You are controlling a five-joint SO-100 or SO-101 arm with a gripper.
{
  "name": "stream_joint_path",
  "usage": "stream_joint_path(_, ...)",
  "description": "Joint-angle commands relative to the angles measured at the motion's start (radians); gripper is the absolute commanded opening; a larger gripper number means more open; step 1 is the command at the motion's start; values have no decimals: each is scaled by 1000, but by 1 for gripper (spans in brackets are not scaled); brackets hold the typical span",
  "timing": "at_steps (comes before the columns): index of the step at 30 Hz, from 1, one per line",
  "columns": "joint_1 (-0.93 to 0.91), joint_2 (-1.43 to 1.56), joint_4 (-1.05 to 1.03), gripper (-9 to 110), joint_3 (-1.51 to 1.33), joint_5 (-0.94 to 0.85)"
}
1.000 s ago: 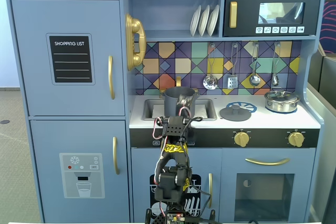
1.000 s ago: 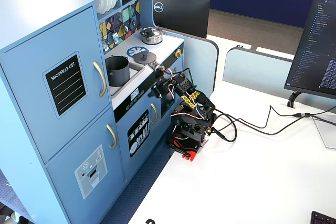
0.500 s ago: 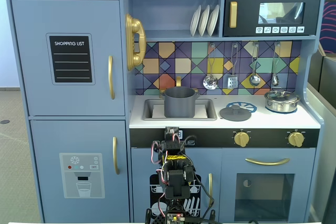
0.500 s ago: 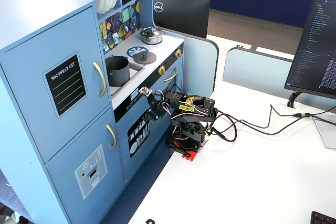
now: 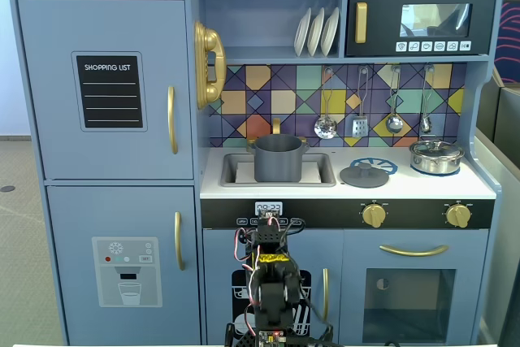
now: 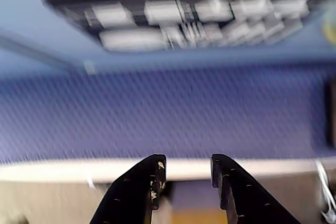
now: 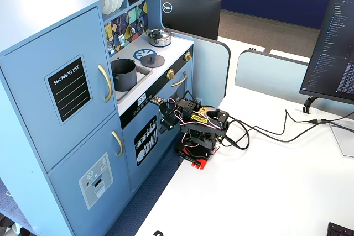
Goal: Take off the lid from the gray recipient and place it on the counter
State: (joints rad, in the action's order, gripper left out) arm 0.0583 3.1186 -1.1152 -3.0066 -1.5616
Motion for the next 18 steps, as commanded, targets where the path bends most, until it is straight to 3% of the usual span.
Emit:
stream_joint_path(1,-34,60,-232,0,5,-61)
stream_joint_path(7,-38,60,-402,0,3,-46)
stream_joint_path(18,-63,60,-414,2,5,48)
